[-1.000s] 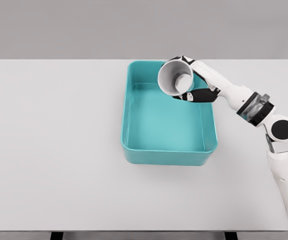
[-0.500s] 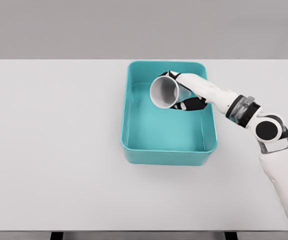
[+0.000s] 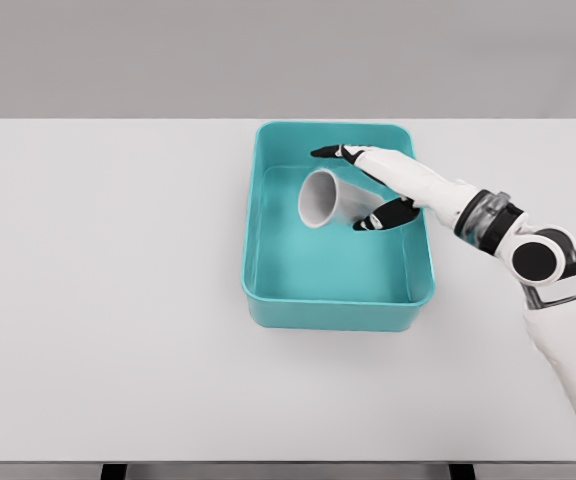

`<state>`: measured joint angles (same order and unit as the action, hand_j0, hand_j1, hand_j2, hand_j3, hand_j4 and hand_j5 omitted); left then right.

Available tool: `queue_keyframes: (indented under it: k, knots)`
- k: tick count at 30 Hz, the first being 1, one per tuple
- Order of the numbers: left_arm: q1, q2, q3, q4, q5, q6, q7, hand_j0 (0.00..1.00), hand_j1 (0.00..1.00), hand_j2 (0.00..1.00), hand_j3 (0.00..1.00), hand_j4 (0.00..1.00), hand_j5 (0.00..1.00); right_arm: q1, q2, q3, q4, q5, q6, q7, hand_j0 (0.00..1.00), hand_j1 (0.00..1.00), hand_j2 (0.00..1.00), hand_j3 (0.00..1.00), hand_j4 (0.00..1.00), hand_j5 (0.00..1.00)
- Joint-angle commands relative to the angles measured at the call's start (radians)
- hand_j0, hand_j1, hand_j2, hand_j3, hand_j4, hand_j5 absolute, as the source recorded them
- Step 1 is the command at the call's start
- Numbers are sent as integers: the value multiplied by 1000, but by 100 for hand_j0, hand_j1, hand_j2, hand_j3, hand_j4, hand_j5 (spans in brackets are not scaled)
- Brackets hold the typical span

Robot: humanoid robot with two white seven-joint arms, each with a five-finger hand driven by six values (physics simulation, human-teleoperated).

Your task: Put the paper cup into the basket with your right arm

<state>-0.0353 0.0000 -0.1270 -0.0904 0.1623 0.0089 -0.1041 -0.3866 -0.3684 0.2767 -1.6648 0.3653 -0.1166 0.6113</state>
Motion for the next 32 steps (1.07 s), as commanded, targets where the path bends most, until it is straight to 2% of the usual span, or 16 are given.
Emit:
queue_keyframes:
  k: [1,5,10,11,14,16,21,25,32]
  knots:
    - [0,0,1,0,0,0,0,100,100,100,100,100,100,0,-7,-1,-21,-5,9,0,99,99,99,99,99,99]
    - [0,0,0,0,0,0,0,100,100,100,100,100,100,-3,-7,-14,-44,-19,31,0,100,100,100,100,100,100]
    - [0,0,1,0,0,0,0,100,100,100,100,100,100,14,-15,-108,-49,-218,57,0,100,100,100,100,100,100]
    - [0,0,0,0,0,0,0,100,100,100,100,100,100,18,-35,-119,-59,-250,55,0,100,100,100,100,100,100]
    - [0,0,0,0,0,0,0,100,100,100,100,100,100,123,-162,-226,-95,-476,52,0,100,100,100,100,100,100]
    - [0,0,0,0,0,0,0,100,100,100,100,100,100,150,-210,-248,-99,-551,46,0,100,100,100,100,100,100]
    - [0,0,0,0,0,0,0,100,100,100,100,100,100,170,-230,-269,-99,-556,48,0,100,100,100,100,100,100]
    - [0,0,0,0,0,0,0,100,100,100,100,100,100,193,-282,-283,-99,-586,46,0,100,100,100,100,100,100]
    - [0,0,0,0,0,-1,0,100,100,100,100,100,100,209,-282,-300,-99,-592,46,0,100,100,100,100,100,100]
